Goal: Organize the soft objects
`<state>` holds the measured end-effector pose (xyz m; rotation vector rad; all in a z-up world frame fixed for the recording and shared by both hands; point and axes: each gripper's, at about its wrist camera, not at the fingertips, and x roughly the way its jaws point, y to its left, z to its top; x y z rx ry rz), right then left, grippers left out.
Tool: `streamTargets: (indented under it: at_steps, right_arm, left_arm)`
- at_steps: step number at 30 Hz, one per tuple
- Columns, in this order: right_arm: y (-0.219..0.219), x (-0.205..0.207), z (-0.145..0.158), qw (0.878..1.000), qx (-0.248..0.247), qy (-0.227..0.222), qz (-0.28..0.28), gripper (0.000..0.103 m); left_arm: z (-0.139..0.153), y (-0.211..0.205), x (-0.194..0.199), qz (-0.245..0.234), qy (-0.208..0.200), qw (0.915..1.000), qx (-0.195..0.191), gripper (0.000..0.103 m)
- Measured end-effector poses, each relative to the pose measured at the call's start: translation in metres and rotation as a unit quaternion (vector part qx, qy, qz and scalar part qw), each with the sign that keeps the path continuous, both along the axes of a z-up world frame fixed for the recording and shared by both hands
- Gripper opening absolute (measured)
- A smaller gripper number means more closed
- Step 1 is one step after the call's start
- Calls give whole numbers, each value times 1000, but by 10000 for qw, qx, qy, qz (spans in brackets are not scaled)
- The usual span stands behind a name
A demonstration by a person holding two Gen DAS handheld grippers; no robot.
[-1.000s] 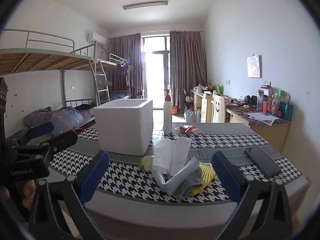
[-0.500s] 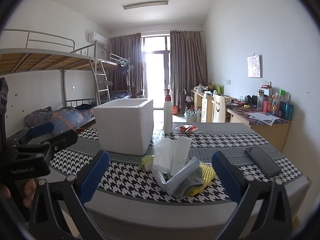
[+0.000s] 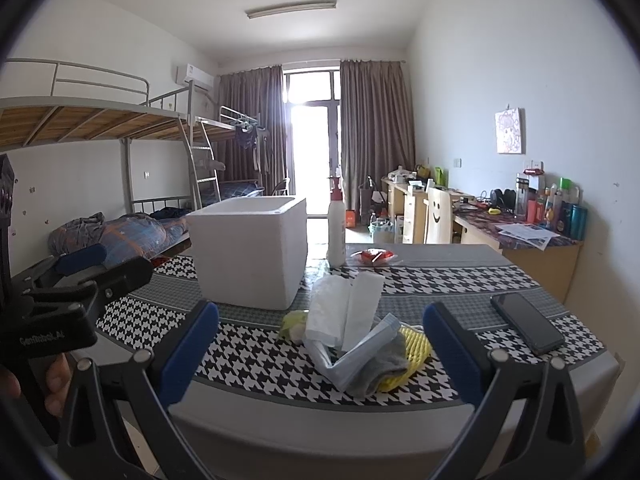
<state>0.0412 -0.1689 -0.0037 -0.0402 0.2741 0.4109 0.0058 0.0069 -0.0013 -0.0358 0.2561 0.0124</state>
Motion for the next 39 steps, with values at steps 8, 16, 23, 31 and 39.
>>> streamTargets:
  at_steps: [8, 16, 23, 31, 39]
  right_arm:
    - [1, 5, -4, 10000, -4, 51, -6, 103]
    - [4, 12, -8, 9999, -32, 103, -11, 103]
    - [3, 25, -13, 9997, -92, 222, -82, 103]
    - [0, 46, -17, 9988, -180, 395, -228, 103]
    - [-7, 62, -24, 9975, -197, 584, -347, 103]
  left_arm:
    - [-2, 1, 6, -51, 49, 10000, -28, 102]
    - [-5, 3, 17, -96, 166, 9998, -59, 102]
    - [-10, 4, 34, -153, 402, 9990, -86, 102]
    - [-12, 0, 54, -359, 581, 9976, -108, 102]
    - [-17, -9, 78, -502, 765, 9958, -66, 102]
